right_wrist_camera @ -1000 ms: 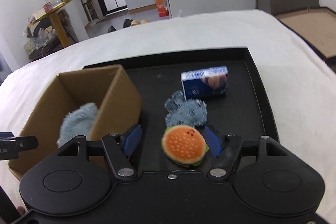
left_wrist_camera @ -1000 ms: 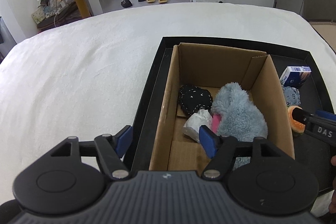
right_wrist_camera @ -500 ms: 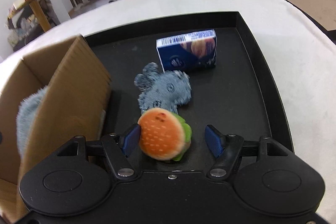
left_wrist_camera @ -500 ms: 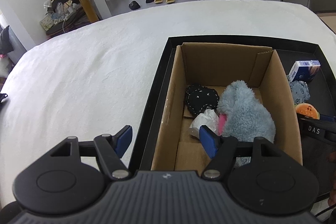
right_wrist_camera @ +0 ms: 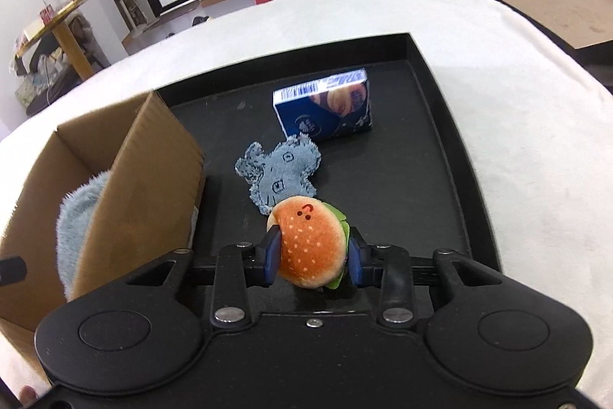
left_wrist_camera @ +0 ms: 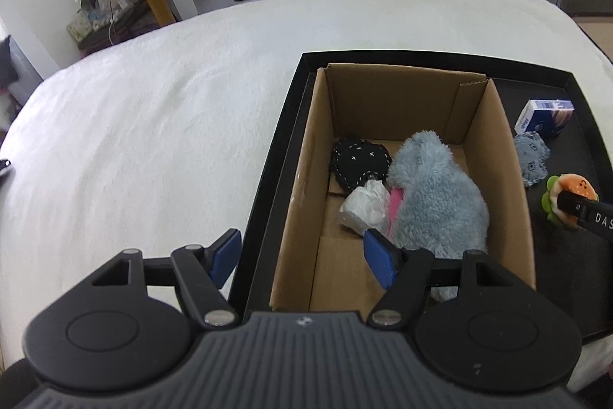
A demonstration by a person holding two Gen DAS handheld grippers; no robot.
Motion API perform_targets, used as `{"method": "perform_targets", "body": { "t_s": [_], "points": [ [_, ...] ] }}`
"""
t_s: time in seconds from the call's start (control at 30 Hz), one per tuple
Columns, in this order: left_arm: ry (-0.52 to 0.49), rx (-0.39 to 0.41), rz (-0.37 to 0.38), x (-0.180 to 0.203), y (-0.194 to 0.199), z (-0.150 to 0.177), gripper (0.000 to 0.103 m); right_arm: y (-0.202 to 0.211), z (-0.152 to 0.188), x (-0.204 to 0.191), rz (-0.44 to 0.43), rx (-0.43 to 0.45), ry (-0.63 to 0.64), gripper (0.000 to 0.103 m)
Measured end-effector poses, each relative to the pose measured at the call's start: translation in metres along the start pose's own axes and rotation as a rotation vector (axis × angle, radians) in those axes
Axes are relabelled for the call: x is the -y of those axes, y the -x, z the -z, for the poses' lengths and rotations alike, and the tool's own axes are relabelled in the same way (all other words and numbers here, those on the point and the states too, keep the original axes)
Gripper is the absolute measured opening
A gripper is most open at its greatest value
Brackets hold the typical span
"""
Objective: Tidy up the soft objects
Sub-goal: 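Grasp the burger plush on the tray with the right tool, then lift the burger plush into the box with the right tool and release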
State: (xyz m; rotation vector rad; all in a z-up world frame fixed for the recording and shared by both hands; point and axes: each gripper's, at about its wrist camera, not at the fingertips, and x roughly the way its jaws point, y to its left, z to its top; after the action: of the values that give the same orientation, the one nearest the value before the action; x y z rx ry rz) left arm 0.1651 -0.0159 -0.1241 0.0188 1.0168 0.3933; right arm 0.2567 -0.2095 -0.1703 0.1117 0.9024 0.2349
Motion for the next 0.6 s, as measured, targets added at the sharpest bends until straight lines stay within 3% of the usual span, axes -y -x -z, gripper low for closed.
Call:
{"method": "perform_targets", "body": {
  "t_s": [0.2,0.43,0.6],
  "points": [
    [-0.015,-0.015,0.035,-0.004,0.007,-0.001,0.069,0.019,-0.012,-0.006,0.013,0.031,0.0,0.034],
    [-0.05,0.004,-0.001,-0.013,0.017,-0.002,0.069,0.042,-0.022,-0.02,0.012,0.065,0.002,0.034],
    [-0.04,0.025,0.022,-0.023,0.019,-0.002,0.069,0.054,-0.026,-0.032,0.019,0.078,0.023,0.034]
  ]
}}
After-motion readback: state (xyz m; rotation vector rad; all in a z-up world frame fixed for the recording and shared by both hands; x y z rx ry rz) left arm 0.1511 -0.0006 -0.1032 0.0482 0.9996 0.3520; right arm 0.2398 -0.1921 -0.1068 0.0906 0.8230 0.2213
